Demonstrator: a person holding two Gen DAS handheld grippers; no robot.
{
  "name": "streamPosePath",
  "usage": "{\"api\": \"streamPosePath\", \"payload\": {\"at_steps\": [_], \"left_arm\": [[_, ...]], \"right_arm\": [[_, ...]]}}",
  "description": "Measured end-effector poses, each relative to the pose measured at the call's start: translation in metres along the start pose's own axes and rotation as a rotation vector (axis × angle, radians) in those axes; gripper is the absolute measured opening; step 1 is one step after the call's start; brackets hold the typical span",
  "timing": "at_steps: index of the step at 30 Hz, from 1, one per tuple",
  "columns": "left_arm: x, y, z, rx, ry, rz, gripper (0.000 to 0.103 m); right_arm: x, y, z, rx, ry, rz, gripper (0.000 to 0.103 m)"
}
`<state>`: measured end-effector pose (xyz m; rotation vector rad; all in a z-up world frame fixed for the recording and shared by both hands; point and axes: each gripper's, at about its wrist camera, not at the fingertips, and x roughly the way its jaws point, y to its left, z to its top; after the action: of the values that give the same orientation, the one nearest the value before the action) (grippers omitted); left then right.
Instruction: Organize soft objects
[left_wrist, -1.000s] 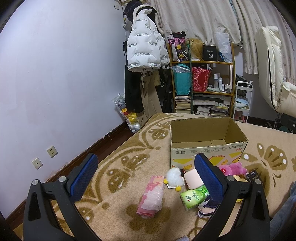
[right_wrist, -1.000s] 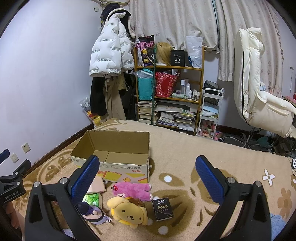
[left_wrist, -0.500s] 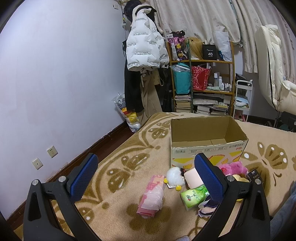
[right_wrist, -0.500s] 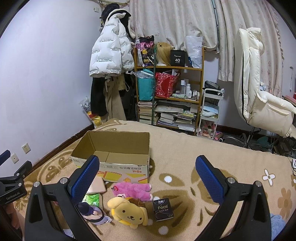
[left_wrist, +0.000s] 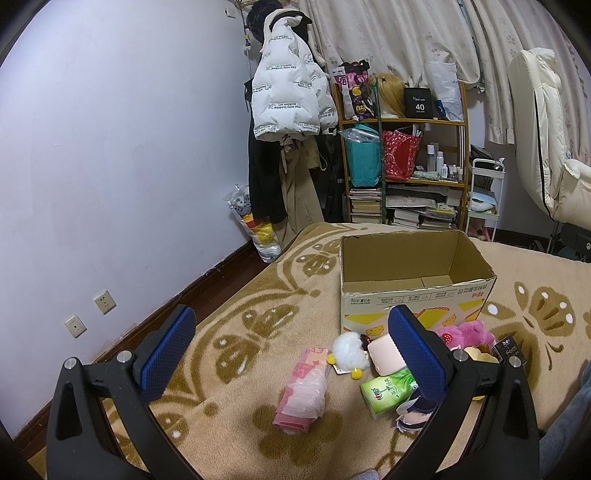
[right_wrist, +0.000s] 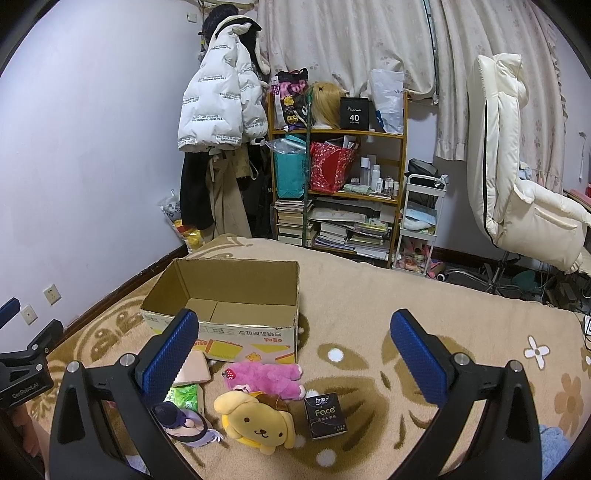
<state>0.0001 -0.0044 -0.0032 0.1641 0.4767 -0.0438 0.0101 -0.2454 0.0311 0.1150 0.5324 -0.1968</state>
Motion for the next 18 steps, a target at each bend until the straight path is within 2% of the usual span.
{"api": "streamPosePath", "payload": {"at_steps": [18], "left_arm": [[0.0010,0.0009,-0.0023,0.004,0.006,0.005,0.103]], "right_arm": [[0.0000,-0.0004,0.0034,-0.001,0.003,-0.002,0.103]]}}
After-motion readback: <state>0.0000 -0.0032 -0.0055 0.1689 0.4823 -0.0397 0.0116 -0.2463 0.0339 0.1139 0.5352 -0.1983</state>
